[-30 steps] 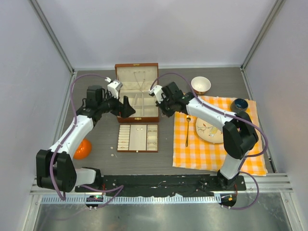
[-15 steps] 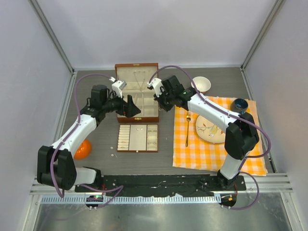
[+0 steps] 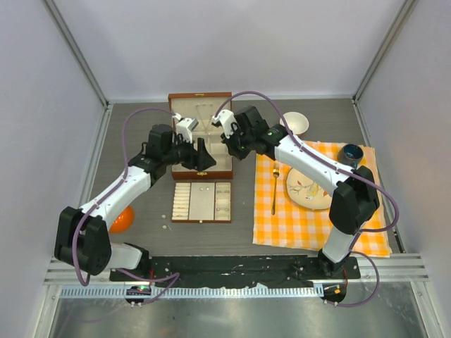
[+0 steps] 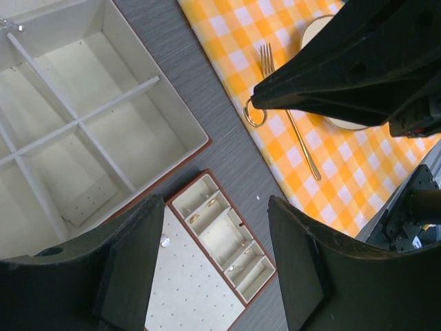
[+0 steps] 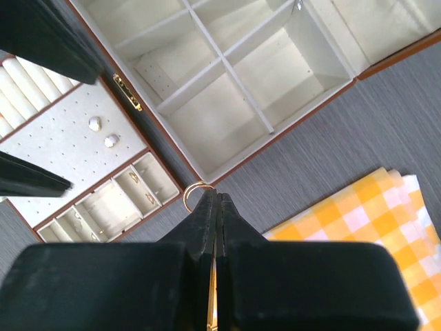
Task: Organize the mixed jewelry
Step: Pick up the jewelry from the center of the board.
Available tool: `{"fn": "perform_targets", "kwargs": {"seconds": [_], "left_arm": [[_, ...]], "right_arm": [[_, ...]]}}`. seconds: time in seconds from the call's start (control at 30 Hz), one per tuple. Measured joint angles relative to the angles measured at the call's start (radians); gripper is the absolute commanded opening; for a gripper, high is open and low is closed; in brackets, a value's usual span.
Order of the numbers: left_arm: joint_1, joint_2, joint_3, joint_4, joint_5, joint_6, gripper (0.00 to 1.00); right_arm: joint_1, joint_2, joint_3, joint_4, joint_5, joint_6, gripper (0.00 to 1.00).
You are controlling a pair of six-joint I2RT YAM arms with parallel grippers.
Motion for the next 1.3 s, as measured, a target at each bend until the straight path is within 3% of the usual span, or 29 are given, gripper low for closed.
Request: {"fn": "perform_targets", "kwargs": {"seconds": [0.37, 0.87, 1.3], "left_arm": [[-0.074, 0.080, 0.075, 0.032, -0.092, -0.084, 0.56], [-0.075, 0.172, 0.089, 0.164, -0.082, -0.240, 0.47], [-0.076, 0.199, 0.097, 0.190, -0.064, -0.282, 0.33]], "right_arm": [[0.011, 0.001, 0.021, 0.014, 0.009, 0.036, 0.01], [0.011, 0.001, 0.021, 0.041, 0.016, 0.082, 0.01], [0.011, 0.001, 0.018, 0.052, 0.019, 0.093, 0.01]]}}
